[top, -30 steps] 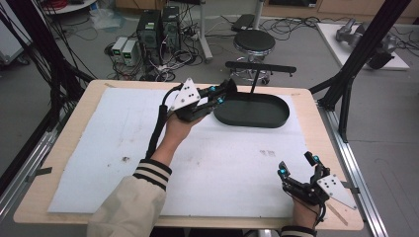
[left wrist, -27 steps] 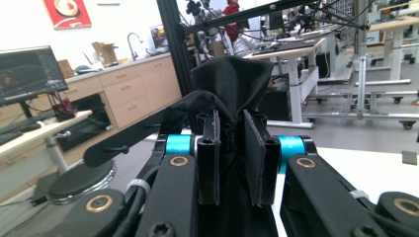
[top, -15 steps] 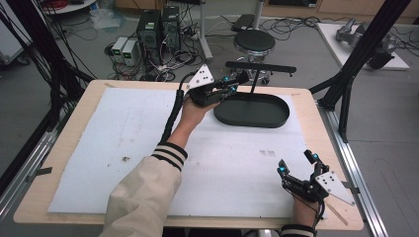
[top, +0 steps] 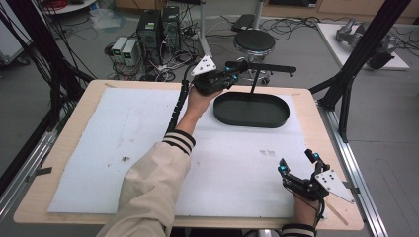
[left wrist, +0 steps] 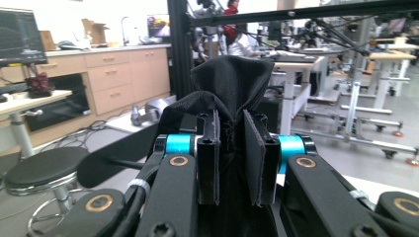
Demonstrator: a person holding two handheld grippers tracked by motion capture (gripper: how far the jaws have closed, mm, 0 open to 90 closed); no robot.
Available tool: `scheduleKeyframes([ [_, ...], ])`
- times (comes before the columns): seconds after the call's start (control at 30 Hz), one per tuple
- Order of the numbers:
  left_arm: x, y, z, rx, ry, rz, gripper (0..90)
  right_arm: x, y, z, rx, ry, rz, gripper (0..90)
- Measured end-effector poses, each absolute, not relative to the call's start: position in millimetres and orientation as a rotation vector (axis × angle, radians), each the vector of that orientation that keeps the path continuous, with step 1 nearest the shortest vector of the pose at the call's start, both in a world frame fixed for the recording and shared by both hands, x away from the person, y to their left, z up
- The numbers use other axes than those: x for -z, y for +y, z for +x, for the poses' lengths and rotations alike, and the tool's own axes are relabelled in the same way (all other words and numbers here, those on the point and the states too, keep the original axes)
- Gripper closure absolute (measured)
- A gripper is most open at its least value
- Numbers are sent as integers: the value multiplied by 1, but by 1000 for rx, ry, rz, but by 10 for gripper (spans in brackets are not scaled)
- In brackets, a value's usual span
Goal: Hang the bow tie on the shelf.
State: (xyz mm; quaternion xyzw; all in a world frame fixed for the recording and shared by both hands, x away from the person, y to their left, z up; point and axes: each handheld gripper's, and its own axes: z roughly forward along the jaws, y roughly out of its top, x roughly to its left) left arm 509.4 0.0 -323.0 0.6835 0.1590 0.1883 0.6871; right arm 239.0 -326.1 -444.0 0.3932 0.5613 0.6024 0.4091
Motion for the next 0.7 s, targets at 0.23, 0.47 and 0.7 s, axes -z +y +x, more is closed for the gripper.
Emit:
scheduleKeyframes([
  [0.23,322,11,521,-446,400,1501,771,444,-326,239,-1513,1412,998,65],
  [0.47,325,24,528,-486,438,1516,770,443,-326,239,-1512,1411,995,64],
  [0.7,333,32,532,-512,458,1543,761,443,-326,239,-1508,1411,992,64],
])
